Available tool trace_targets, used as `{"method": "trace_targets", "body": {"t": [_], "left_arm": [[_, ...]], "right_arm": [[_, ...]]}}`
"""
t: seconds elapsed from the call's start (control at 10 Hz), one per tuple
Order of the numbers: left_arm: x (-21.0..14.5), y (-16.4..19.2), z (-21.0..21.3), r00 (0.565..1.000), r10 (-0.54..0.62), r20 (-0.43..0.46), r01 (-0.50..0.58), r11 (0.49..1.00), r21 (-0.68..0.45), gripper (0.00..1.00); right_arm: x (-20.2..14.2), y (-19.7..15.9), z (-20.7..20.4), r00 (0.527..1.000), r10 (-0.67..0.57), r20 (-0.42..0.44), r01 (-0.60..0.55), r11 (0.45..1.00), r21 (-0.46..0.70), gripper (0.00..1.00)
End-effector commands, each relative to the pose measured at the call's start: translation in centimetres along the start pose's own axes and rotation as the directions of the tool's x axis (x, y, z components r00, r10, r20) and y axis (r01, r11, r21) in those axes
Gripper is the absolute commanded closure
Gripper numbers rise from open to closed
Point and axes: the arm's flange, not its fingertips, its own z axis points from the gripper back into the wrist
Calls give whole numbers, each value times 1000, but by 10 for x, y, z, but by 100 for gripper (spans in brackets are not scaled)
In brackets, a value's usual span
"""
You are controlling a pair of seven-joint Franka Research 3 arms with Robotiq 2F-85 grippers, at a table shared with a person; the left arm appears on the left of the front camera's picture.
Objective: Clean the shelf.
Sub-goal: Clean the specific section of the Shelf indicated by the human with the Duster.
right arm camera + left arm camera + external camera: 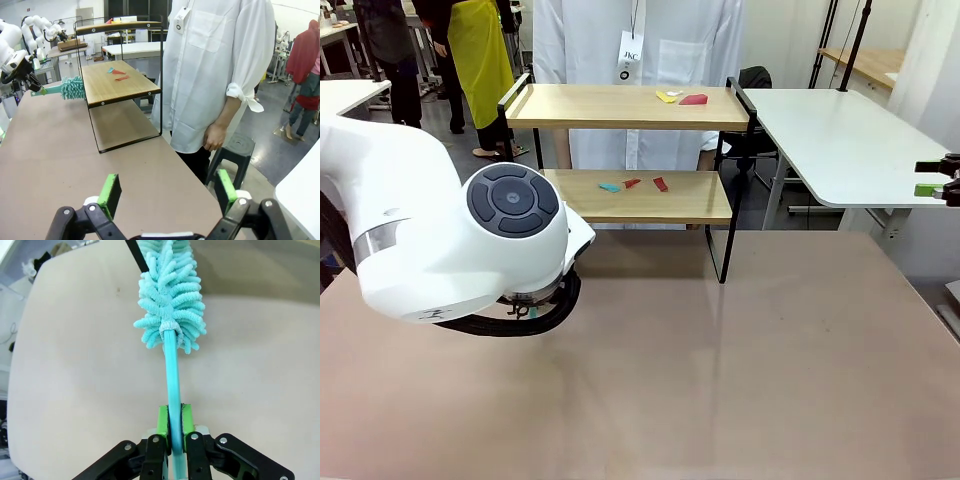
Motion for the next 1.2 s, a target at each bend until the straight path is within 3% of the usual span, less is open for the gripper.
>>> {"method": "trace_targets", "body": {"t": [0.0, 0.7, 1.1], "left_arm": [[-4, 8, 12, 997, -34, 72, 36, 999, -27, 87], [-15, 30, 43, 967, -231, 106, 252, 922, -294, 87], [-24, 51, 39, 948, -296, 120, 318, 837, -445, 87]], "right_arm": [[8, 1, -2, 1000, -12, -21, 12, 1000, -9, 0], [8, 1, -2, 1000, -12, -21, 12, 1000, -9, 0], [8, 1, -2, 1000, -12, -21, 12, 1000, -9, 0]]}}
